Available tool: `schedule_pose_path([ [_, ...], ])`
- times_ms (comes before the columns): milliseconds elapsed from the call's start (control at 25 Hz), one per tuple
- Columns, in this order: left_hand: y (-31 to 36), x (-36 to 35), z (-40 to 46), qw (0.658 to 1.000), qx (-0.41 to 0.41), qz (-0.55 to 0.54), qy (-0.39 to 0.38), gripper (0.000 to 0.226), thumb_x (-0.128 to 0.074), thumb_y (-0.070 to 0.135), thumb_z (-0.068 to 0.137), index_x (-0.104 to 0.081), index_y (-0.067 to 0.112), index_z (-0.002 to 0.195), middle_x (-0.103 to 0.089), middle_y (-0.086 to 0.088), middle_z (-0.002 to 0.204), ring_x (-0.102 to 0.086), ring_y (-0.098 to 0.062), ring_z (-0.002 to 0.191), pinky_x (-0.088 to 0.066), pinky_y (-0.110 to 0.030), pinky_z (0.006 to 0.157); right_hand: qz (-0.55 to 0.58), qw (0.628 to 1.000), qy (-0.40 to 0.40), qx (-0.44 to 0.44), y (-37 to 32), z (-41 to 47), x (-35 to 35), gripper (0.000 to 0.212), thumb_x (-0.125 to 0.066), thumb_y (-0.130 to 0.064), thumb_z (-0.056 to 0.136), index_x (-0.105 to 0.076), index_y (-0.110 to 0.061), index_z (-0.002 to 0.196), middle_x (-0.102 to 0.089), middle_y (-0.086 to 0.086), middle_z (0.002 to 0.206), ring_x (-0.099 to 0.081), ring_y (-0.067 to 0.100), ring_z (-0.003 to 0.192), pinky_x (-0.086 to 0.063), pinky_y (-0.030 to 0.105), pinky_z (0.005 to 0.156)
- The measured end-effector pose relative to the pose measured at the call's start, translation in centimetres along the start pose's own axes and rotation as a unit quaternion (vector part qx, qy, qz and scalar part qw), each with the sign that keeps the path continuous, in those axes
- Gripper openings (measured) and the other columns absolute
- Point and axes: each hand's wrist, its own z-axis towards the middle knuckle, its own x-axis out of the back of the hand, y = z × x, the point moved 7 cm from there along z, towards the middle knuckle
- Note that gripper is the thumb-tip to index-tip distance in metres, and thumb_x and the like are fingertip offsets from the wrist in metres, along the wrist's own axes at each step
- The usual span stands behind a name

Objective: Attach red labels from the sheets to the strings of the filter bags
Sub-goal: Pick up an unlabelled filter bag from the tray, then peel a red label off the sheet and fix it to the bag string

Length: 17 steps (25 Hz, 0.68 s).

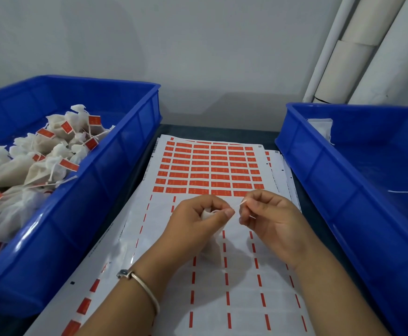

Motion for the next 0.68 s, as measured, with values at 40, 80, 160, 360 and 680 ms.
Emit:
schedule_pose_path([
  [40, 0.0, 0.1, 0.0, 1.0, 0.001, 0.003, 0.005, 0.018, -0.063, 0.027, 0.085, -0.065, 0.033, 0.068, -0.062, 0.029, 0.072, -0.054, 0.013, 0.079, -0.038, 0.002, 0.055, 0.037, 0.999, -0.008, -0.012, 0.1, 0.0, -0.2, 0.018, -0.058, -0.018, 0.082, -0.073, -0.019, 0.072, -0.06, 0.006, 0.066, -0.059, 0.015, 0.063, -0.054, 0.024, 0.07],
  [80, 0.0, 0.3, 0.1, 1.0, 0.002, 0.001, 0.009, 0.018, -0.064, 0.026, 0.085, -0.065, 0.031, 0.068, -0.062, 0.027, 0.07, -0.054, 0.012, 0.077, -0.038, 0.002, 0.055, 0.087, 0.996, -0.016, -0.025, 0.1, -0.1, -0.5, 0.014, -0.06, -0.019, 0.078, -0.073, -0.017, 0.072, -0.057, 0.005, 0.062, -0.057, 0.014, 0.06, -0.054, 0.024, 0.067],
  [160, 0.0, 0.7, 0.0, 1.0, 0.003, -0.005, 0.012, 0.018, -0.063, 0.025, 0.085, -0.064, 0.03, 0.068, -0.062, 0.024, 0.068, -0.055, 0.009, 0.074, -0.039, -0.001, 0.055, 0.206, 0.977, -0.033, -0.042, 0.3, -0.1, -0.9, 0.01, -0.064, -0.019, 0.074, -0.067, -0.011, 0.08, -0.052, 0.003, 0.058, -0.053, 0.013, 0.055, -0.053, 0.025, 0.061],
  [360, 0.2, 1.4, 0.1, 1.0, 0.009, 0.011, 0.018, 0.02, -0.064, 0.023, 0.085, -0.064, 0.028, 0.066, -0.063, 0.023, 0.069, -0.056, 0.008, 0.073, -0.039, -0.003, 0.049, 0.425, 0.903, -0.049, -0.048, 0.4, 0.1, -0.8, 0.04, -0.091, -0.006, 0.05, -0.062, -0.008, 0.078, -0.051, 0.001, 0.058, -0.05, 0.012, 0.051, -0.051, 0.024, 0.053],
  [680, 0.0, 0.3, -0.4, 0.995, 0.043, -0.077, -0.051, 0.027, -0.066, 0.017, 0.083, -0.073, 0.036, 0.066, -0.069, 0.015, 0.074, -0.063, 0.003, 0.076, -0.046, -0.006, 0.059, 0.296, 0.951, 0.043, -0.077, 2.2, 0.8, -0.5, 0.046, -0.065, -0.037, 0.075, -0.064, -0.017, 0.116, -0.073, 0.003, 0.102, -0.071, 0.013, 0.079, -0.057, 0.03, 0.068],
])
